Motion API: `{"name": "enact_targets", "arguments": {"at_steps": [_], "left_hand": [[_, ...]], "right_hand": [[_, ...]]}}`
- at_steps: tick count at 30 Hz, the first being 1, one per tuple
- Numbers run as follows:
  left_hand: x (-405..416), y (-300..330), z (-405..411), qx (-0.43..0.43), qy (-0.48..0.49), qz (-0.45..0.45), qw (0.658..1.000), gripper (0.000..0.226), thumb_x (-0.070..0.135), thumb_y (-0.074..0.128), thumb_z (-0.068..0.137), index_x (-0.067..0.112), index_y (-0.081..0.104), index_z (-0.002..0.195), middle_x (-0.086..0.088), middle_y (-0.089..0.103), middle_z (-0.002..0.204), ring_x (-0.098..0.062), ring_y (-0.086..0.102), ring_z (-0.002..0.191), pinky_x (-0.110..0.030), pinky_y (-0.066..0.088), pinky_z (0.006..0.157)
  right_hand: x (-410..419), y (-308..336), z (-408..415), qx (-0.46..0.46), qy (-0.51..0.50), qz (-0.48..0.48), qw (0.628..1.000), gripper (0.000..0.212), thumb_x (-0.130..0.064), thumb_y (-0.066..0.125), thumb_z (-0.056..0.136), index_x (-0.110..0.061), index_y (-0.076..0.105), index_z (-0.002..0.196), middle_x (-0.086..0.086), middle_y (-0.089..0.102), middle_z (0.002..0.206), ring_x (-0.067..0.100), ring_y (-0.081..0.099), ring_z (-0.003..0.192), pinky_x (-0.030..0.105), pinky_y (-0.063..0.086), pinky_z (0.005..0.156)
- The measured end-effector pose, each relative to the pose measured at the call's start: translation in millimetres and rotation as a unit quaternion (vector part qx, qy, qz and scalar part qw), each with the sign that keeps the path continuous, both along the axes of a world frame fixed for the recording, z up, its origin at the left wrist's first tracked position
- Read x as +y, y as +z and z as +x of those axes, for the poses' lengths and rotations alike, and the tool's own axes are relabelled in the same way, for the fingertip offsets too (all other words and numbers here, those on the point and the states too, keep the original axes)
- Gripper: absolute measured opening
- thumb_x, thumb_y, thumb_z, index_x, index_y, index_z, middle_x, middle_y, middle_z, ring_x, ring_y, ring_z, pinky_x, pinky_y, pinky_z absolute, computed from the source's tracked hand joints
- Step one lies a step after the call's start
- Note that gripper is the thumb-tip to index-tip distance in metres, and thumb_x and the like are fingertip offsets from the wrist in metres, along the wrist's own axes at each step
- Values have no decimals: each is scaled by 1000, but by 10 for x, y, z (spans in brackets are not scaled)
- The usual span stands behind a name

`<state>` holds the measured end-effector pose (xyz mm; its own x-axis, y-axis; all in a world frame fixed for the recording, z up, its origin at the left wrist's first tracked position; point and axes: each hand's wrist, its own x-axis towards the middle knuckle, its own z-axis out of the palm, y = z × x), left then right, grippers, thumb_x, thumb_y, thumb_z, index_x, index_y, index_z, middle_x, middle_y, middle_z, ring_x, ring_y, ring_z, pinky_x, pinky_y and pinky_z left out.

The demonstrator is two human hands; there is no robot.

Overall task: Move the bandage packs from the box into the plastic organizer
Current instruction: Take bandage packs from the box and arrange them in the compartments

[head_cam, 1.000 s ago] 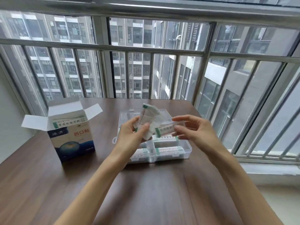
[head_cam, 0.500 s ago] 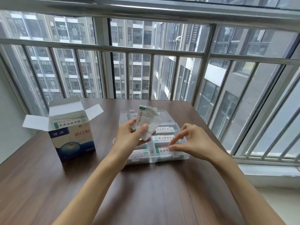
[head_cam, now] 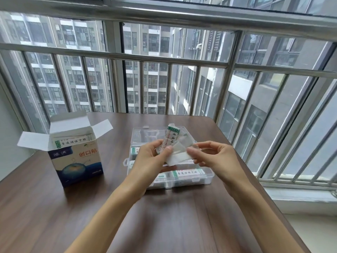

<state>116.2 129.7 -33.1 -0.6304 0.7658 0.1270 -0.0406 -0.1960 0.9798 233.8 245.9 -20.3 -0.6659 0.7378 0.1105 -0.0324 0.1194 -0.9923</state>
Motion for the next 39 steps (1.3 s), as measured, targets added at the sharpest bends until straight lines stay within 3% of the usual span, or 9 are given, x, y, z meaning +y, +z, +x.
{"name": "enact_targets", "arguments": {"at_steps": [8,13,18,23,27,32,33,37,39], "left_hand": [[-25,3,-2,-10,-16,-41,999,24,1,60,89,24,65,96,1,73,87,-10,69,69,-21,55,58],[-18,2,33,-29,-41,-40,998,15,10,58,93,17,66,103,-5,72,95,-16,71,80,-28,58,63],[-41,-12,-3,-17,-49,-49,997,21,0,55,92,15,65,103,-3,73,94,-11,71,78,-21,56,63],[-77,63,-102,-53,-49,-73,995,19,-4,56,89,5,65,102,-8,71,95,-17,72,71,-21,57,58],[-79,93,-117,-72,-51,-104,991,17,-6,57,85,4,67,94,-4,72,83,-17,71,65,-24,57,55],[-80,101,-138,-94,-25,-107,989,19,-2,57,87,4,65,103,-8,70,91,-18,68,64,-25,58,55],[-84,110,-153,-93,-18,-101,990,19,-3,56,88,3,65,104,-8,70,90,-18,68,65,-25,58,54],[-125,111,-189,-53,27,-71,996,17,-2,51,92,8,62,101,-6,71,87,-12,72,66,-26,58,55],[-133,103,-197,-25,56,-65,996,18,1,50,94,14,61,97,-2,70,87,-10,71,66,-25,58,57]], "right_hand": [[5,-19,9,16,-12,94,995,20,-22,84,61,-10,74,73,2,71,79,9,64,66,15,47,54],[-1,-93,-35,34,-39,98,994,17,-11,81,70,-4,69,78,11,72,73,12,67,64,19,52,56],[-28,-99,-23,15,-10,167,986,18,-15,76,77,-17,64,89,2,66,78,9,62,60,20,49,57],[70,3,80,-59,114,405,905,46,-38,81,69,-41,64,112,-19,45,127,1,51,108,18,48,83],[121,106,26,-78,117,578,804,27,-22,78,74,-37,74,96,-14,59,116,5,55,93,28,51,77],[184,279,-21,-106,150,635,750,22,-41,58,79,-37,74,95,-14,63,100,-3,40,82,11,38,65],[183,279,-26,-100,158,619,763,25,-42,56,80,-36,73,97,-16,62,95,-1,43,80,12,38,65],[165,247,16,-45,193,382,903,22,-25,62,85,-19,73,102,-11,67,74,13,56,68,25,45,59],[253,195,60,-90,175,301,933,17,-19,57,91,-16,69,103,-6,67,73,21,55,68,27,46,65]]}}
